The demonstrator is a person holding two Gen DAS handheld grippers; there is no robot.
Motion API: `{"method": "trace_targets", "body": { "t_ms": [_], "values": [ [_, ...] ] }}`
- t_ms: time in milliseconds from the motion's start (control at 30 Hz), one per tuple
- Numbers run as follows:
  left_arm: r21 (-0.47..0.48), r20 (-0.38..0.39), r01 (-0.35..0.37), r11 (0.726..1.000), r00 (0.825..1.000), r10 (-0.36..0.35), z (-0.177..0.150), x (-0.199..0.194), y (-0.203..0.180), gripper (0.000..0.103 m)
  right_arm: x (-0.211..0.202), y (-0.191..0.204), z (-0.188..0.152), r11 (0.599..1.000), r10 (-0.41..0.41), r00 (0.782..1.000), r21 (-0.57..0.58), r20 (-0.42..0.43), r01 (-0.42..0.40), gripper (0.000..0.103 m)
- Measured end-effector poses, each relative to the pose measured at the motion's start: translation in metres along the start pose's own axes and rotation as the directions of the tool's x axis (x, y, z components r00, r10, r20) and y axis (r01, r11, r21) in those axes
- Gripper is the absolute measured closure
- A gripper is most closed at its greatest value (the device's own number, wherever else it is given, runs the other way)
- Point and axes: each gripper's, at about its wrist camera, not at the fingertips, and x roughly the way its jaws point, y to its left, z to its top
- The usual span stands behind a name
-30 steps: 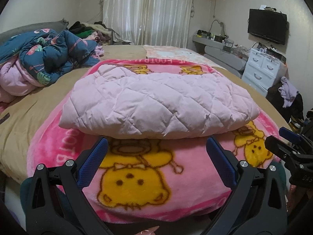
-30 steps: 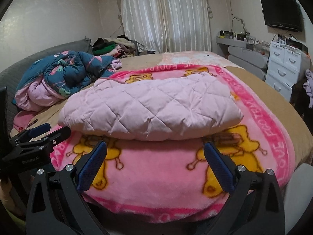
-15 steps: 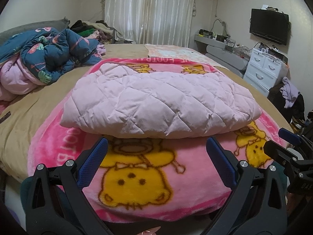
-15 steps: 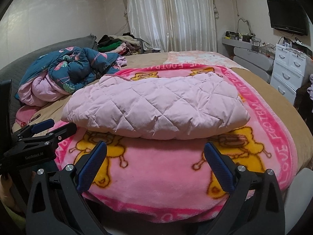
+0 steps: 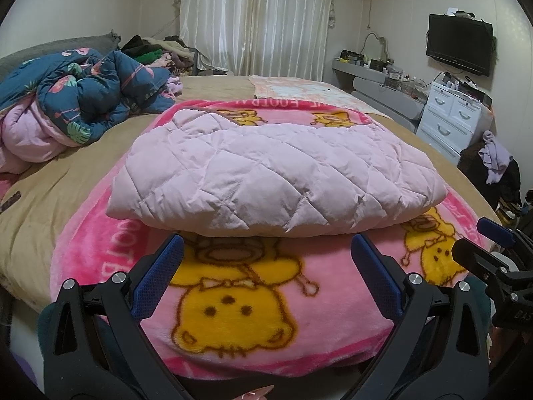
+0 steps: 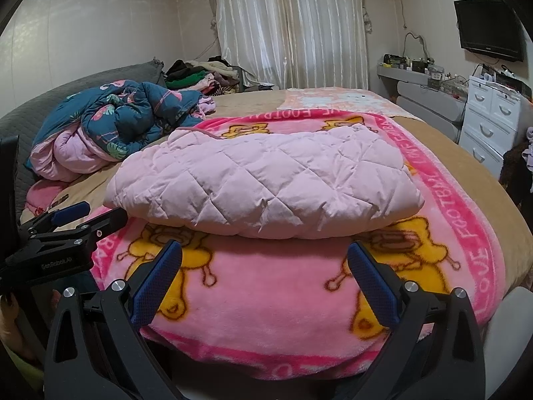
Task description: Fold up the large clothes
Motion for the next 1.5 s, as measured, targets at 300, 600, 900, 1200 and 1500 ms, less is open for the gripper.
{"method": "trace_targets", "body": {
  "t_ms": [300,600,900,1200,1500],
  "values": [
    [0.003,-0.001,-0.005,1.000,1.000,0.005,0.0008,0.0002,0.0013,0.009,-0.0006,-0.0009,0.0003,1.000,-0.002,1.000,0.003,0.001,0.002,0.004],
    [0.002,0.005,-0.014,1.000,1.000,0.014,0.0025,-0.0029,0.0064,0.009,-0.0018,-0.0013,0.0003,1.000,-0.006,1.000,0.004,0.003,0.006,0.004],
    [0.008,0.002,-0.029,1.000,1.000,0.029,0.0026,-0.0028,0.0050,0.009,-0.0020,-0.0013,0.0000,1.000,-0.009,1.000,0.005,0.002,0.009,0.004],
    [0.008,0.006,-0.032,0.999,0.999,0.032,0.0022,-0.0033,0.0066,0.009,-0.0019,-0.0002,-0.0003,1.000,-0.011,1.000,0.004,0.006,0.010,0.004],
    [0.008,0.004,-0.033,0.999,0.999,0.033,0.0013,-0.0029,0.0060,0.009,-0.0019,0.0001,-0.0003,1.000,-0.011,1.000,0.004,0.005,0.011,0.004]
  ]
}}
